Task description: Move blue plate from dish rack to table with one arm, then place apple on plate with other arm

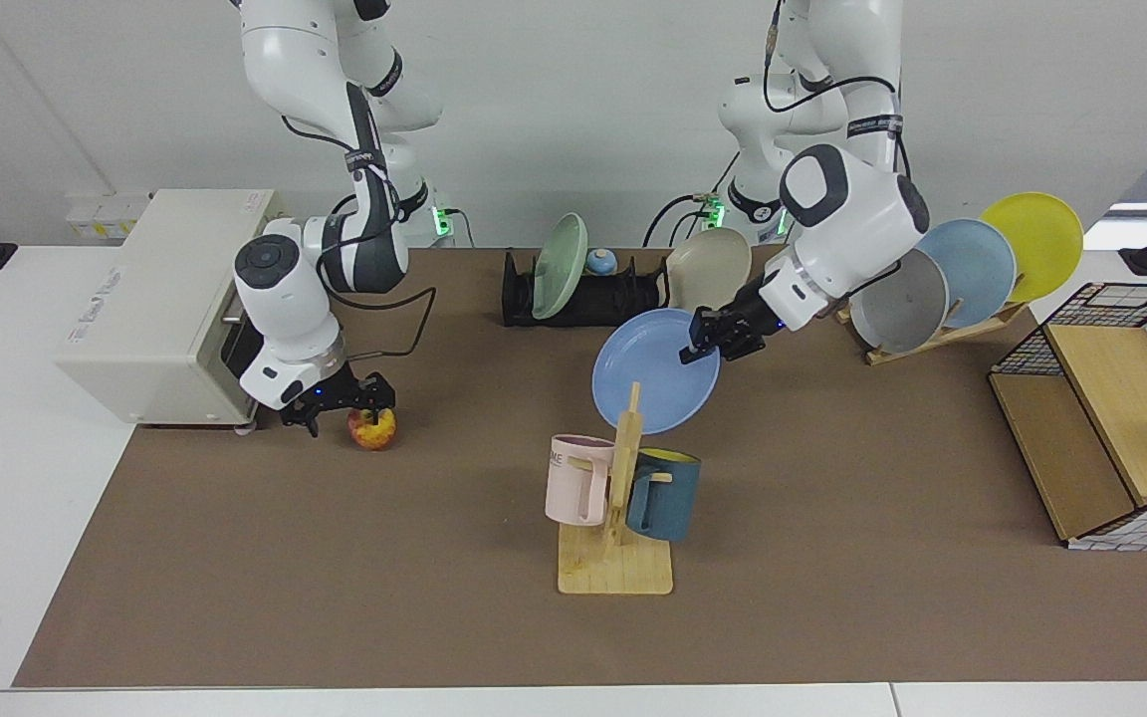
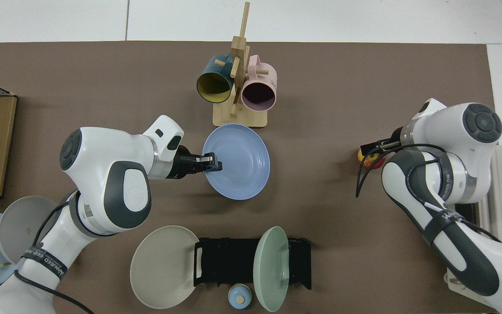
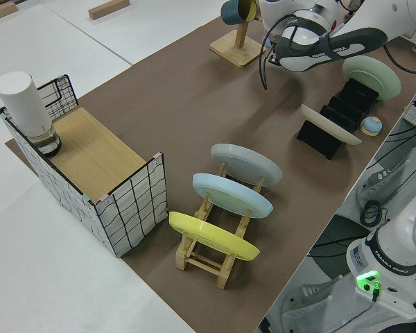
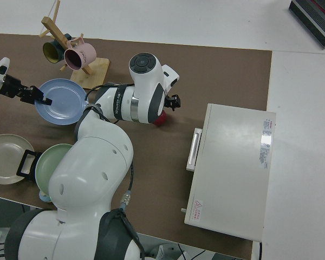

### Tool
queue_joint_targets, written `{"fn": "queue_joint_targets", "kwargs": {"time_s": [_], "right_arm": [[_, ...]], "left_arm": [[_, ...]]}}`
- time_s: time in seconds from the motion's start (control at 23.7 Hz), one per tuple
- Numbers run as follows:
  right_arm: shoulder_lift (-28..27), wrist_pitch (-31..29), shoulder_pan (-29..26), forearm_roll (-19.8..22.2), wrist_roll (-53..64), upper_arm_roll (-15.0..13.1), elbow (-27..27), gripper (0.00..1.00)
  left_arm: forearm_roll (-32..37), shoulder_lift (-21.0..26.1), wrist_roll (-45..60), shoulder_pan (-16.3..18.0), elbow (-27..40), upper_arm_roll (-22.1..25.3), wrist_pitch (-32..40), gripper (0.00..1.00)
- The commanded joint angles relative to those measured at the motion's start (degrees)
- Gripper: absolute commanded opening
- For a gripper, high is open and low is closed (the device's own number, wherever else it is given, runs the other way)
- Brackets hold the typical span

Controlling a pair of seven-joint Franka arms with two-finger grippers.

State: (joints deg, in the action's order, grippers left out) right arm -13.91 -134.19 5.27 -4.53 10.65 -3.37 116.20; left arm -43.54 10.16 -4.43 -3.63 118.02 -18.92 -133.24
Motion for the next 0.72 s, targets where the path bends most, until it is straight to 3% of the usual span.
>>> {"fn": "queue_joint_targets", "kwargs": {"time_s": [0.0, 0.13, 0.21, 0.3, 0.42, 0.67], "right_arm": [[1.0, 2.2, -0.5, -1.5, 3.4, -0.1, -1.9, 1.0], [1.0, 3.0, 0.0, -1.6, 3.0, -0.1, -2.4, 1.0], [1.0, 2.9, -0.1, -1.6, 3.2, -0.1, -2.4, 1.0], [1.0, 2.6, -0.2, -1.6, 3.4, -0.1, -2.0, 1.0], [0.6, 1.9, 0.1, -1.7, 3.1, 0.0, -0.5, 1.0], [-0.5, -0.8, 0.8, -1.9, 3.4, -0.1, 2.2, 1.0]], "left_arm": [[-1.1, 5.4, -0.4, -0.3, 0.3, -4.1, -9.6, 0.01], [-0.8, 5.6, -0.4, -0.2, 0.3, -5.1, -10.7, 0.24], [-0.5, 5.7, -0.5, -0.3, 0.3, -5.3, -10.7, 0.31], [-0.1, 5.7, -0.6, -0.3, 0.3, -5.3, -10.8, 0.52], [-0.1, 5.7, -0.4, -0.4, 0.3, -5.3, -11.0, 0.92], [1.9, 3.6, 1.5, -0.5, -0.2, -5.3, -10.7, 0.98]]}}
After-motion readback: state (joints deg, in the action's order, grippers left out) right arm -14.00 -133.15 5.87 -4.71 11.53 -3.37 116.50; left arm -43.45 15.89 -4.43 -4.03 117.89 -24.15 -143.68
